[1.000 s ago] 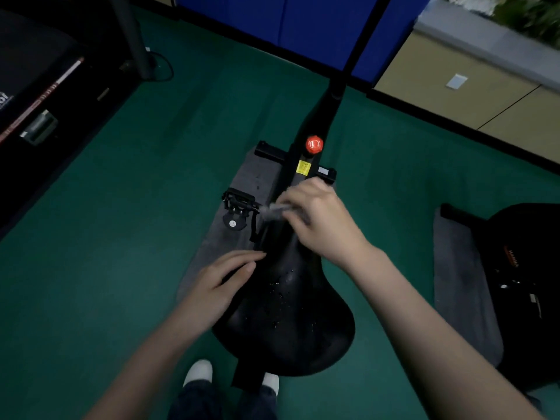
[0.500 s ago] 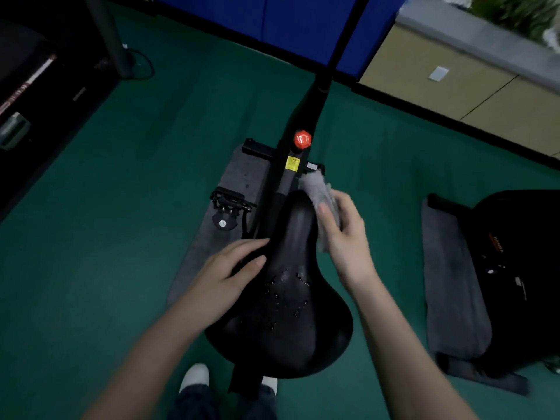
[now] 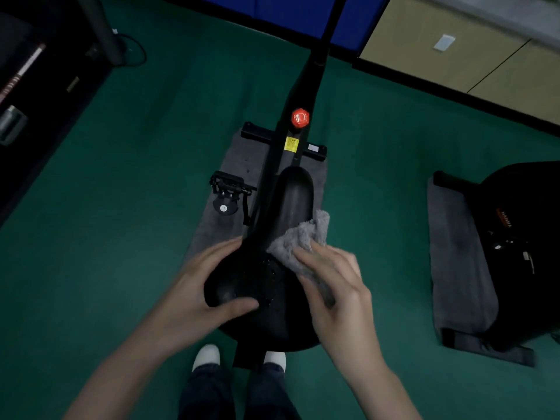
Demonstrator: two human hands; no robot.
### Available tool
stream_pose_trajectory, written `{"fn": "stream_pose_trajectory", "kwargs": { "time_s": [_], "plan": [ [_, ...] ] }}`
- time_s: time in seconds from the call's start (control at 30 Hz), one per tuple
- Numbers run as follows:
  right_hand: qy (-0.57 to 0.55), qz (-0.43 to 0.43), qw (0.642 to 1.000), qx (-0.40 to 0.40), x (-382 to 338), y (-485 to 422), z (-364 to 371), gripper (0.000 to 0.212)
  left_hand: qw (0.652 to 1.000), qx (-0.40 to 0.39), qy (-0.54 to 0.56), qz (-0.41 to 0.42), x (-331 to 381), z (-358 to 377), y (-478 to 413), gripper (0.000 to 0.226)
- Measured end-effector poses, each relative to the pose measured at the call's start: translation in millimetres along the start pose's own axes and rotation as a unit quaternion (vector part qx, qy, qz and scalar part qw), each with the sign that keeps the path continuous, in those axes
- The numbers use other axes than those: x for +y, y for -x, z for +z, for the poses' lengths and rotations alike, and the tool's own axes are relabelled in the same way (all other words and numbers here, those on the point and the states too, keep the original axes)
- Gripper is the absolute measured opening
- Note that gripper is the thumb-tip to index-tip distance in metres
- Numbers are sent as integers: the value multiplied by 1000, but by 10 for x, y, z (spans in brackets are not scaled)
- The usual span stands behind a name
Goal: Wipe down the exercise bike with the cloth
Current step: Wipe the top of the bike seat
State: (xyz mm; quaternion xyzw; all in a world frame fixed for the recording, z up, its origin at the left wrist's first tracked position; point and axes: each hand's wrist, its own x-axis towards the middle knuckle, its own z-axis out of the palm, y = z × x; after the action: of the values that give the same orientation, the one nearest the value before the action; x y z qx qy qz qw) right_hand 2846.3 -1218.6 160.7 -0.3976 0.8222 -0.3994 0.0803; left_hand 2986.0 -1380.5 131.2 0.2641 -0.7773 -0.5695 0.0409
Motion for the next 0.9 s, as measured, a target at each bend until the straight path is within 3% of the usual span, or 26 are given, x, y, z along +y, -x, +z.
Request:
{"fn": "stream_pose_trajectory", "kwargs": {
  "time_s": [0.17,0.33,0.4,0.6,0.8,0.9],
  "plan": [
    [-21,75,996,47,34,-125,21,35,999,-29,-15,-7,-13,19,81,122],
    [-26,11,1000,14,36,175,5,33,998,-63,-29,-6,-37,-27,90,133],
    [-37,16,999,11,144,271,-99,32,996,-75,-39,-3,-37,-40,89,134],
    [-99,148,984,23,382,-83,-85,21,997,-59,-44,12,-30,-45,70,129],
    [-88,45,992,80,348,360,-122,22,998,-46,-36,24,-17,-16,69,122],
    [-85,67,989,99,414,414,-179,23,998,-47,-37,25,-11,-11,68,122]
  ]
}}
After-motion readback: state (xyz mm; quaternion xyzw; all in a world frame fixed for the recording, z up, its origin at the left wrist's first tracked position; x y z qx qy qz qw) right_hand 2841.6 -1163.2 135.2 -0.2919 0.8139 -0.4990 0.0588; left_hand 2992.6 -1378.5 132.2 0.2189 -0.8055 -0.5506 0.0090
